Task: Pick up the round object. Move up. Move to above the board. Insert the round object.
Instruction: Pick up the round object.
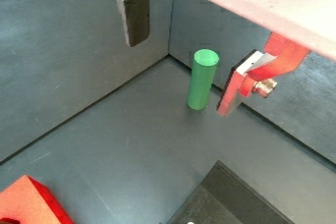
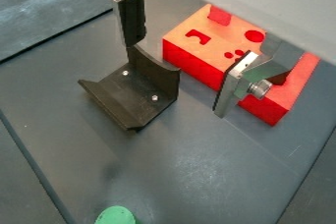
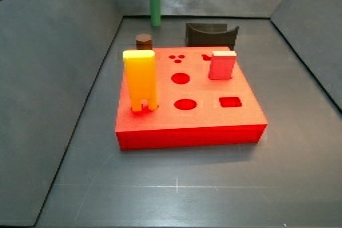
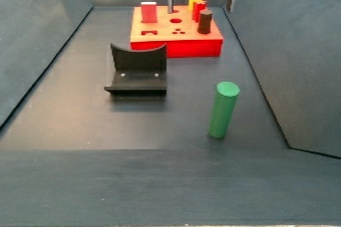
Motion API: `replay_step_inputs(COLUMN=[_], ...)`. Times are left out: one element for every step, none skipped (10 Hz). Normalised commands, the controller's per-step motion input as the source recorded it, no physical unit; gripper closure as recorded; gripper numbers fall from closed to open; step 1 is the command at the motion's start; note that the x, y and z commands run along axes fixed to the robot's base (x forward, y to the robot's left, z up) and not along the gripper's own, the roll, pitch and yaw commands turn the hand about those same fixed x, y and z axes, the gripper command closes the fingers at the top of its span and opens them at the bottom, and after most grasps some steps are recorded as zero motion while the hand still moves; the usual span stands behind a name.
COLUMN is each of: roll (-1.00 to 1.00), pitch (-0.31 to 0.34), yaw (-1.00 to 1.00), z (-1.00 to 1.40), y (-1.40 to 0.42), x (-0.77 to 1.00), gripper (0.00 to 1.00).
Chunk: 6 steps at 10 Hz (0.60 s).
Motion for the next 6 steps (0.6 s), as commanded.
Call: replay_step_inputs(roll=[0.05, -0.05, 0.0, 0.0, 0.0, -0.02], pitch=[0.0, -0.076, -0.099, -0.216, -0.233, -0.18], yaw=[0.22, 0.46, 0.53, 0.54, 0.51, 0.51], z=[-0.12, -0.47, -0.69, -0.76, -0.87, -0.8], y=[0.35, 0.52, 0.64, 0.62, 0.6, 0.63], x=[-0.05, 0.01, -0.23, -0.43, -0.48, -0.45], gripper=[0.0, 0.0, 0.0, 0.0, 0.0, 0.0])
